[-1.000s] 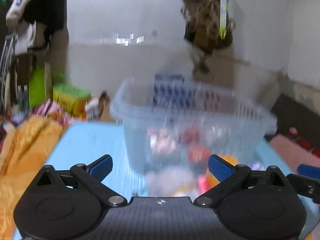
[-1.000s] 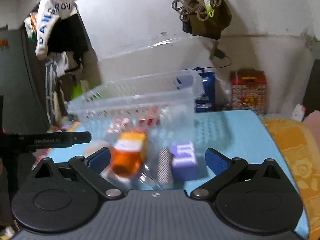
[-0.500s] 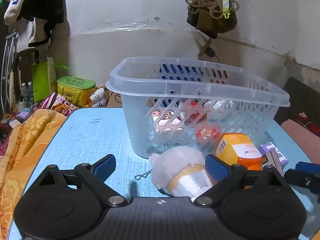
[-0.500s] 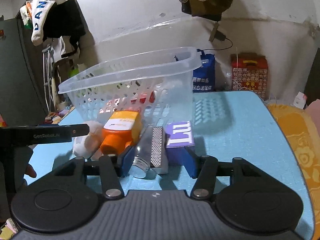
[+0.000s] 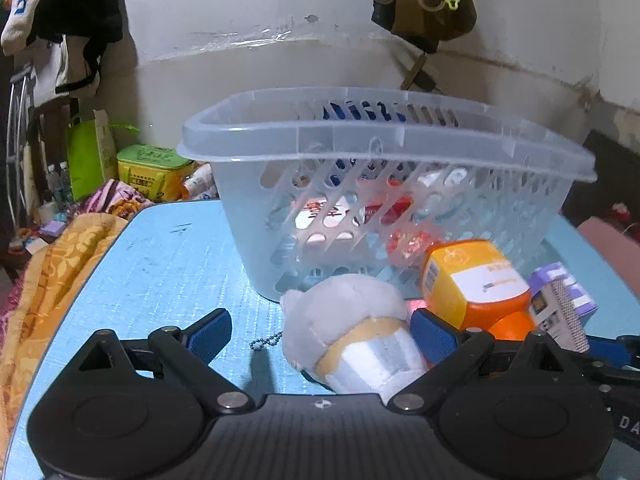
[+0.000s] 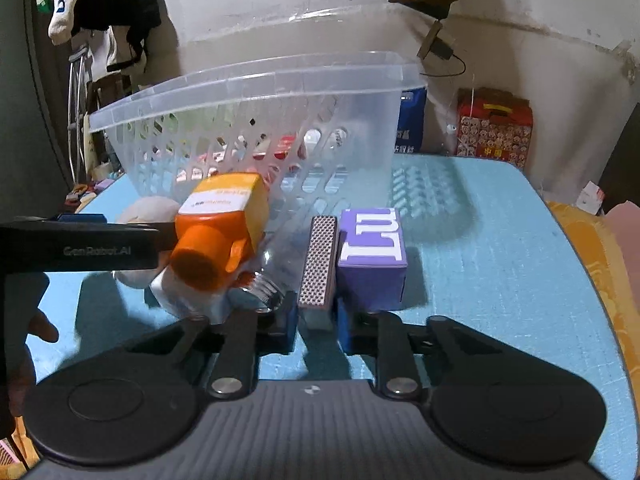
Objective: Organize objects
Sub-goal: 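Grasp the white plush ball with the left tool while the right tool grasps the grey metal file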
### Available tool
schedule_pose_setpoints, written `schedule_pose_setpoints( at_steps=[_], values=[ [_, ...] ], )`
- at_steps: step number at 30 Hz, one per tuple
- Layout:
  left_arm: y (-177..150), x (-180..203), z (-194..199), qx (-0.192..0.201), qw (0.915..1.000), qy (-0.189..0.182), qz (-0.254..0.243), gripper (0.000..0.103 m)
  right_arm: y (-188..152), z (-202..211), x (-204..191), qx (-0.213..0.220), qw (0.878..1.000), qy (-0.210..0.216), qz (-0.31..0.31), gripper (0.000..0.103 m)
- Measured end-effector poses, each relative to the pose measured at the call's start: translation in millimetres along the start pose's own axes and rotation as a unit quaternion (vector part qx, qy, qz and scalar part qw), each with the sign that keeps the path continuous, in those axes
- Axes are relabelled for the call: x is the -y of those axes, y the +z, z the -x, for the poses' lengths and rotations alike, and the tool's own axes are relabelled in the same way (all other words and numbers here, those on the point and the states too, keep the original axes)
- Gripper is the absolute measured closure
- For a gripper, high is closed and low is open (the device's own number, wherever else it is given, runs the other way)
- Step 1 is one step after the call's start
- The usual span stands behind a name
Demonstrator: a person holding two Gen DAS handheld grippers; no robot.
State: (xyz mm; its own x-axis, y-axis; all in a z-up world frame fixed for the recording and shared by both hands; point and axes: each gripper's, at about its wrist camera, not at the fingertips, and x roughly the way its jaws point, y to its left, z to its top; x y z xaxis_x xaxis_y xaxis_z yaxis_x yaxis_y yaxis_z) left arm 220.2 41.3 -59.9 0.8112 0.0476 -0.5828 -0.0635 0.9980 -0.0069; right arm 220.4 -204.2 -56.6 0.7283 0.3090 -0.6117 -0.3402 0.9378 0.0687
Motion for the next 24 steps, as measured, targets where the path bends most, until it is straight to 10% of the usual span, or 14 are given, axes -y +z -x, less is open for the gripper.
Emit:
schedule_pose_setpoints(
  at_steps=[5,24],
  values=[
    [-4.4,6.8,2.5,0.012,0.9997,-0.017,-0.014,0.033,-2.0,15.4,1.1,0.012,1.0,0.009,0.005,0.085],
    [-9.8,-17.7,73.6,0.07,0.9968,-0.037,0.0,0.034,-2.2,55.6,6.1,0.051,0.997,0.052,-0.011,0.085]
  ],
)
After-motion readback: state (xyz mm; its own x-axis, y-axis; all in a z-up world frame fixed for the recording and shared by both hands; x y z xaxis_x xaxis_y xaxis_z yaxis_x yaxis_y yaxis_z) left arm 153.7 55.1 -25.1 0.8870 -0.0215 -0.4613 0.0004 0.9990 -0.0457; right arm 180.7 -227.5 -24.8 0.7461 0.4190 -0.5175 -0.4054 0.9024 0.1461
